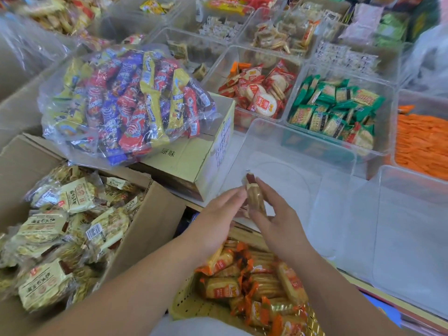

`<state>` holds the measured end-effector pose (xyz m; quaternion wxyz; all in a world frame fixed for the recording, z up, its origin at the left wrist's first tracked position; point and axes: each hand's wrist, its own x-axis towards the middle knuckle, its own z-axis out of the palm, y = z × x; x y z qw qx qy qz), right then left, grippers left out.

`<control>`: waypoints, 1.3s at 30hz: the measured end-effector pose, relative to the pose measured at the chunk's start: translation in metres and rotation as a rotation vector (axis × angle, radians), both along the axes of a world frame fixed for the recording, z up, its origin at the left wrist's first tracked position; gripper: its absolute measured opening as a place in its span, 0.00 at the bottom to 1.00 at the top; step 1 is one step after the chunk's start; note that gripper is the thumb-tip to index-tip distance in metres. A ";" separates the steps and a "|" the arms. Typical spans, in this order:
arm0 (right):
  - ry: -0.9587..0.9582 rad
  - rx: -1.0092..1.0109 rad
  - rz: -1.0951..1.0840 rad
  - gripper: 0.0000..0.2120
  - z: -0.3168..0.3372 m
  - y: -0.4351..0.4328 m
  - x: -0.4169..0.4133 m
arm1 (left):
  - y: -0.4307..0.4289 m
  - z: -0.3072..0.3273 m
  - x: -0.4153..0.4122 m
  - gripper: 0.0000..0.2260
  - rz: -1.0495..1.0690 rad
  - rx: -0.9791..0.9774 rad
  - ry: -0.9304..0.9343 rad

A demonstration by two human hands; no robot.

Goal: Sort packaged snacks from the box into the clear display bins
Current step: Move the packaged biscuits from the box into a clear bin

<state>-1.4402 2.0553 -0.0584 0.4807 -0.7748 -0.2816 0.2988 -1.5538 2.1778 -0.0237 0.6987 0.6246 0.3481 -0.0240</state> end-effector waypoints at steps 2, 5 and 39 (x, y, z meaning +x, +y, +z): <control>0.074 -0.041 -0.064 0.18 -0.011 -0.002 0.016 | 0.009 -0.001 0.004 0.30 -0.108 0.150 0.059; 0.144 -0.080 -0.172 0.16 -0.023 -0.001 0.037 | 0.025 -0.016 0.008 0.17 -0.124 0.425 0.123; 0.368 -0.643 0.459 0.27 -0.088 0.018 0.088 | 0.029 -0.081 0.040 0.31 -0.647 0.789 0.432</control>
